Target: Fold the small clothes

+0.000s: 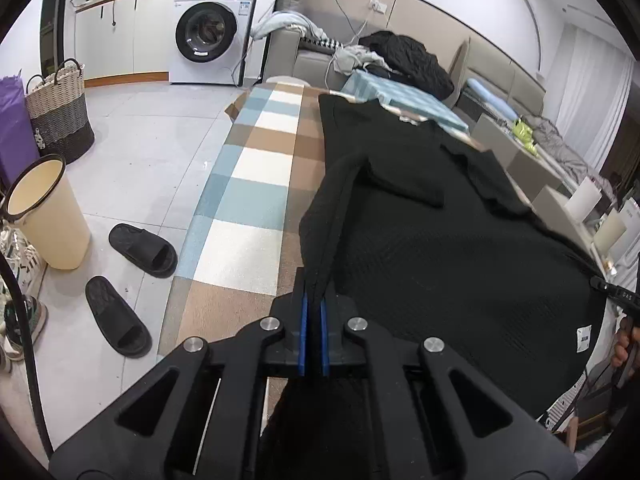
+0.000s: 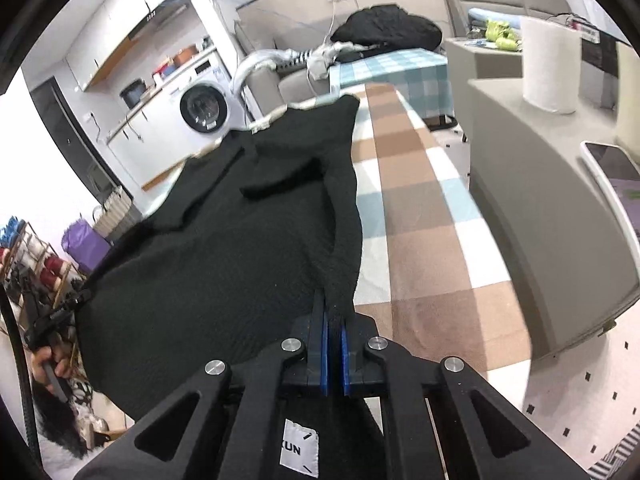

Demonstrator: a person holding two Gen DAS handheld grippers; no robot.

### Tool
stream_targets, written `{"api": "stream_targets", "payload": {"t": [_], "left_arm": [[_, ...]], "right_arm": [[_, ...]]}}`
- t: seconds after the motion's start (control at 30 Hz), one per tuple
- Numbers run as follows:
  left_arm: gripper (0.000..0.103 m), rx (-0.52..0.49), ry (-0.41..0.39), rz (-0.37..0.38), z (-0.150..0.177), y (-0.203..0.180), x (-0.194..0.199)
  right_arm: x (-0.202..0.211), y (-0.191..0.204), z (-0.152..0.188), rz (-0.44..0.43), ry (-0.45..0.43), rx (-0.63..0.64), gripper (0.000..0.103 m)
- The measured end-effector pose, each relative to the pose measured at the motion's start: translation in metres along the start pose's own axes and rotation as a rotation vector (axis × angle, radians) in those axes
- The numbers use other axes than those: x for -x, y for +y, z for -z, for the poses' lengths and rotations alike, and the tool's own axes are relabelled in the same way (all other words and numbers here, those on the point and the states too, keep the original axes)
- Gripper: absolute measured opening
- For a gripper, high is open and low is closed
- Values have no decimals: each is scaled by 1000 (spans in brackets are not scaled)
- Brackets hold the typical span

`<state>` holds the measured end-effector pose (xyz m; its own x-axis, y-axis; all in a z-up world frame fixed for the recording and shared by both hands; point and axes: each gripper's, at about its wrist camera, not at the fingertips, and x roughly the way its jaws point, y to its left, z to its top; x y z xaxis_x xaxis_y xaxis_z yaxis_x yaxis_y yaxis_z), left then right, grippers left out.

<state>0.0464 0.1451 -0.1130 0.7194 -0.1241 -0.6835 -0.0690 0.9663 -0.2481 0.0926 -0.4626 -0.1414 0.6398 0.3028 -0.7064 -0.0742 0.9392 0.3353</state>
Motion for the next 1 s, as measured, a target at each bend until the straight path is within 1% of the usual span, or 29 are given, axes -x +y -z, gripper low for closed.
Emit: {"api": "stream_targets", "payload": {"t": [0.1,0.23,0.3,0.37,0.43,0.5,0.6,0.67,0.73,0.77,0.8,0.83,0.87,0.9,0.97,1.0], "left_arm": [[2,17,-26,14,-5,-1,5],[2,34,-59,28,-23,-2,-1],[2,39,-75,34,-36,-2,-8],[2,45,-82,24,-51,-2,-19],[3,55,-89,24,-66,-2,-32],[3,62,-85,20,-78,-1,-48],[3,68,-65,2,-92,2,-74],[3,75,-43,-14,-100,4,-96],[3,89,-4,-23,-104,8,-118],[8,99,12,-27,-105,9,-126],[11,105,44,-43,-105,10,-135],[19,109,85,-45,-104,10,-142],[29,112,101,-48,-102,11,-145],[34,118,102,-51,-100,12,-147],[51,126,90,-49,-100,15,-151],[52,138,93,-39,-101,16,-154]], "right_arm": [[5,0,-4,-18,-36,-24,4],[1,6,-20,-42,-91,-49,4],[-5,8,-33,-32,-121,-68,4],[-10,10,-45,-18,-144,-83,4],[-21,9,-63,-1,-166,-114,4],[-30,8,-76,18,-179,-127,4],[-51,6,-95,42,-163,-150,4],[-70,5,-107,65,-146,-159,5],[-86,3,-113,85,-132,-162,5],[-95,1,-115,92,-113,-169,9],[-102,-2,-116,107,-87,-177,17],[-107,-5,-116,134,-53,-190,21],[-108,-8,-113,146,-47,-201,31],[-106,-10,-110,157,-54,-203,45],[-103,-15,-105,171,-70,-210,56],[-105,-19,-105,159,-68,-231,56]]}}
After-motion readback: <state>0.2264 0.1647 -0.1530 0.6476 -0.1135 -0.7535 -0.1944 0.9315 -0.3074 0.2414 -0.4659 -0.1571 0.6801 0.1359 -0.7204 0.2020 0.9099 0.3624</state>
